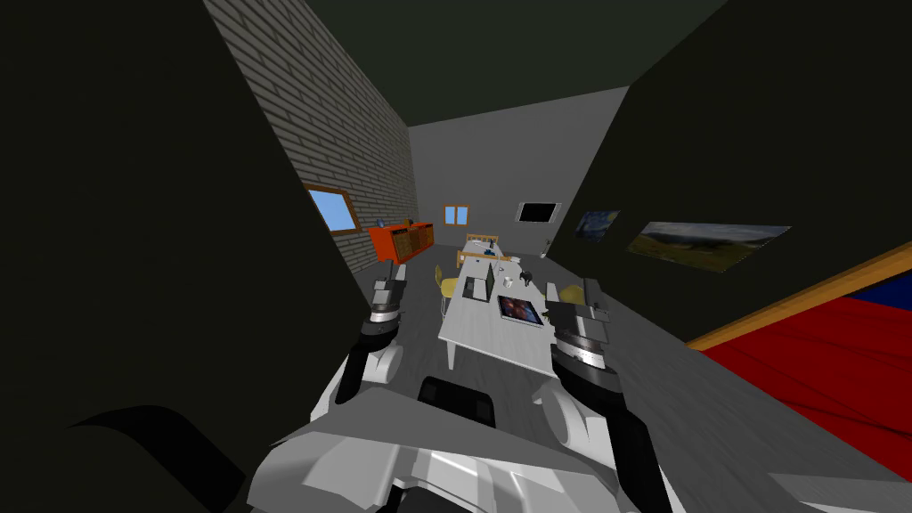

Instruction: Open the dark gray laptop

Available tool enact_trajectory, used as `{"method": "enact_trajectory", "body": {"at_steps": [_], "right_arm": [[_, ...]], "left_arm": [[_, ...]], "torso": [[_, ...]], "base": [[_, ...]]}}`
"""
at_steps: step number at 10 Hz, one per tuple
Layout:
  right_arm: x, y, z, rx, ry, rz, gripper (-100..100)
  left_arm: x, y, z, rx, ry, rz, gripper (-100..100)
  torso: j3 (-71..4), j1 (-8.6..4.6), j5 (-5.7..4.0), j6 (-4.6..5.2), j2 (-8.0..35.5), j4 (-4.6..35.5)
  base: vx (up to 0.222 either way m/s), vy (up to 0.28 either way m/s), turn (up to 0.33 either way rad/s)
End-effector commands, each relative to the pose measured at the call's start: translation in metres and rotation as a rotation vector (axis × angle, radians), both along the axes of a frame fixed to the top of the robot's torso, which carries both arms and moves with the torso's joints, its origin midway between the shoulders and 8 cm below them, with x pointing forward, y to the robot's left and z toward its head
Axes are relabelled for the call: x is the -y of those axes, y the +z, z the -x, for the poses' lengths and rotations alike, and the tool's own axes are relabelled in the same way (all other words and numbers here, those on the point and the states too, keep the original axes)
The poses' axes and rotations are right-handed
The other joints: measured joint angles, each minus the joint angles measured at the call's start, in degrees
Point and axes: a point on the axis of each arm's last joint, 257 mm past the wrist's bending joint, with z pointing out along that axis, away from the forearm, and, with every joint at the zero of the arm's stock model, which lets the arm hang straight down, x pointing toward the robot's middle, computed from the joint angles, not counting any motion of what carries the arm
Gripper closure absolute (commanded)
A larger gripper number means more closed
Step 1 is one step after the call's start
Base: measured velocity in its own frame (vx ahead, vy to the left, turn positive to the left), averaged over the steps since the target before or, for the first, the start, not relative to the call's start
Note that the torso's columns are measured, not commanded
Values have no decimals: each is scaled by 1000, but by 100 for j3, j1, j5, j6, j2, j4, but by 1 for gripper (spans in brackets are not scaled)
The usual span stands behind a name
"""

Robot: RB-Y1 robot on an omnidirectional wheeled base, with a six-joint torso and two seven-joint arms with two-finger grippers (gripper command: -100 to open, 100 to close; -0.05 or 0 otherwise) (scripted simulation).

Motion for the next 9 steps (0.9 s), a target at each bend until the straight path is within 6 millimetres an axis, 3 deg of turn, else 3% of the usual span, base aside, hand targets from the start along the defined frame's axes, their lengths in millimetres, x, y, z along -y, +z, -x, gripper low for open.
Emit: {"method": "enact_trajectory", "body": {"at_steps": [1, 9], "right_arm": [[0, 0, 0, 0, 0, 0, 0], [0, 0, 0, 0, 0, 0, 0]], "left_arm": [[0, 0, 0, 0, 0, 0, 0], [0, 0, 0, 0, 0, 0, 0]], "torso": [[-467, 0, 0, 0, 232, 235], [-7073, 0, 0, 0, 3539, 3537]], "base": [[0, 0, 0], [0, 0, 0]]}}
